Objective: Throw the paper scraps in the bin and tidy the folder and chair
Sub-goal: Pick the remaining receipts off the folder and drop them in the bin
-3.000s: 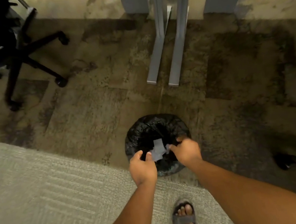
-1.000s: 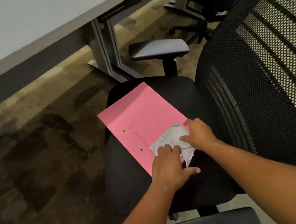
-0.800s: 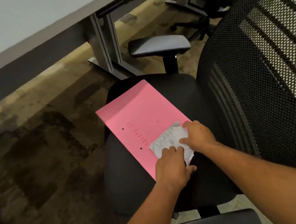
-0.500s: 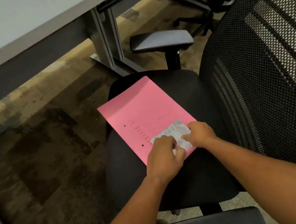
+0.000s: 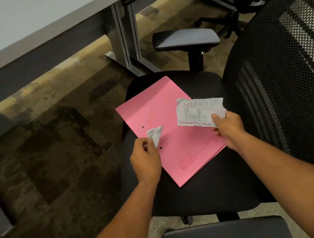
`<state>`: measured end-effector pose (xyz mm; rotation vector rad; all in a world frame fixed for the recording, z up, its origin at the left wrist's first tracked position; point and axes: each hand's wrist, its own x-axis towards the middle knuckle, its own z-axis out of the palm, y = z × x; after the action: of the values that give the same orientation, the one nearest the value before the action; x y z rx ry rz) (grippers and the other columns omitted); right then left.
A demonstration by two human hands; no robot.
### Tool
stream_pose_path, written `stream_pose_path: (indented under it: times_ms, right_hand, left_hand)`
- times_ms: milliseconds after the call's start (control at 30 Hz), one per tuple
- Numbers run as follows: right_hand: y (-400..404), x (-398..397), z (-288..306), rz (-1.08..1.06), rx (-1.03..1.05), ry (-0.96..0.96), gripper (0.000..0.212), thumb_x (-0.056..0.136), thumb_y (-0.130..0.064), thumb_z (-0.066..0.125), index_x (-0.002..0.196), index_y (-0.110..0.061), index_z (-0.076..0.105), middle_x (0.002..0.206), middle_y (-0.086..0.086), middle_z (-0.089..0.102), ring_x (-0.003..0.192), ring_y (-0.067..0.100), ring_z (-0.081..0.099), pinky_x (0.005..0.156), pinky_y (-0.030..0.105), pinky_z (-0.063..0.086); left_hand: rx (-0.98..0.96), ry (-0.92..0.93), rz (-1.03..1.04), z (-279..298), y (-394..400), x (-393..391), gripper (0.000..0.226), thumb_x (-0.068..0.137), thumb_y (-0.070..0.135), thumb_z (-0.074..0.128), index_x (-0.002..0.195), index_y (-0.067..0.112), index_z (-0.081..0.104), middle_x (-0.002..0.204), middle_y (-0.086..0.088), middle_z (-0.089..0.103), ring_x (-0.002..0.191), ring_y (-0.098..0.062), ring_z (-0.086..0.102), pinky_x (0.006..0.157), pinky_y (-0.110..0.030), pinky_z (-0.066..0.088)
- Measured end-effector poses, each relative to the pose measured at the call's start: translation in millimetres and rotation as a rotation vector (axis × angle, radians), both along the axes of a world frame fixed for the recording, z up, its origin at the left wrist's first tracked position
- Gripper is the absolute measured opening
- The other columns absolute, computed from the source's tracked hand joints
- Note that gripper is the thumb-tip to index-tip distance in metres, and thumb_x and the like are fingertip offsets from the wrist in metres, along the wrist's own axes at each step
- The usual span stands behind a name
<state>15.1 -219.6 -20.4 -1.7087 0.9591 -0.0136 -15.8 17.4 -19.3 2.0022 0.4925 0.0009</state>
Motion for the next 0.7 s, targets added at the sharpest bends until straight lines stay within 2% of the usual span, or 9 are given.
stream_pose_path:
  times_ms: [100, 233, 333, 433, 500, 600, 700]
  right_hand:
    - [25, 3, 6, 0.056, 0.035, -0.012, 0.013, 0.094, -0.022, 0.062, 0.106, -0.021, 0.065, 0.084, -0.001, 0.071, 0.043, 0.003, 0.061, 0.041, 0.021, 0.045]
    - [79, 6, 6, 0.186, 0.097, -0.018, 0.021, 0.093, -0.021, 0.064, 0.113, -0.017, 0.066, 0.088, 0.004, 0.072, 0.050, 0.007, 0.060, 0.047, 0.024, 0.045]
    - [126, 6, 2, 0.267, 0.127, -0.040, 0.022, 0.092, -0.017, 0.065, 0.113, -0.011, 0.066, 0.081, 0.006, 0.069, 0.048, 0.011, 0.055, 0.040, 0.021, 0.041]
    - [179, 7, -3, 0.363, 0.121, -0.036, 0.023, 0.091, -0.017, 0.066, 0.110, -0.006, 0.068, 0.074, 0.008, 0.066, 0.047, 0.014, 0.052, 0.040, 0.025, 0.037]
    - [211, 5, -7, 0.423, 0.095, -0.030, 0.023, 0.090, -0.019, 0.067, 0.110, -0.008, 0.068, 0.077, 0.011, 0.068, 0.047, 0.014, 0.053, 0.043, 0.028, 0.038]
    - [264, -3, -12, 0.504, 0.085, -0.006, 0.022, 0.090, -0.022, 0.068, 0.110, -0.012, 0.066, 0.091, 0.009, 0.073, 0.047, 0.010, 0.055, 0.042, 0.027, 0.040]
    - [315, -14, -18, 0.570, 0.082, 0.044, 0.020, 0.090, -0.026, 0.069, 0.109, -0.022, 0.062, 0.090, 0.002, 0.073, 0.048, 0.006, 0.056, 0.042, 0.024, 0.042]
  left_hand:
    - [-0.003, -0.036, 0.044, 2, 18, -2, 0.014, 0.096, 0.023, 0.056, 0.082, 0.024, 0.058, 0.070, 0.010, 0.059, 0.063, -0.005, 0.055, 0.051, -0.018, 0.038]
    - [-0.022, -0.058, 0.141, 2, 60, -9, 0.013, 0.094, 0.023, 0.058, 0.082, 0.024, 0.061, 0.066, 0.011, 0.061, 0.060, -0.003, 0.056, 0.052, -0.017, 0.039]
    - [-0.023, -0.068, 0.224, -2, 100, -19, 0.011, 0.092, 0.023, 0.061, 0.081, 0.023, 0.063, 0.063, 0.011, 0.062, 0.059, -0.003, 0.057, 0.056, -0.017, 0.041]
    - [-0.032, -0.045, 0.317, -10, 146, -33, 0.010, 0.090, 0.022, 0.063, 0.081, 0.021, 0.065, 0.065, 0.007, 0.065, 0.062, -0.012, 0.060, 0.059, -0.026, 0.045]
    - [-0.028, -0.020, 0.372, -14, 174, -46, 0.011, 0.091, 0.022, 0.063, 0.080, 0.022, 0.065, 0.065, 0.008, 0.064, 0.062, -0.012, 0.059, 0.056, -0.024, 0.043]
    - [-0.030, 0.011, 0.463, -21, 221, -70, 0.012, 0.091, 0.023, 0.062, 0.079, 0.022, 0.066, 0.066, 0.008, 0.064, 0.062, -0.012, 0.058, 0.055, -0.024, 0.042]
    - [-0.018, 0.036, 0.541, -25, 265, -95, 0.014, 0.091, 0.024, 0.063, 0.077, 0.025, 0.065, 0.071, 0.007, 0.066, 0.067, -0.013, 0.061, 0.056, -0.023, 0.042]
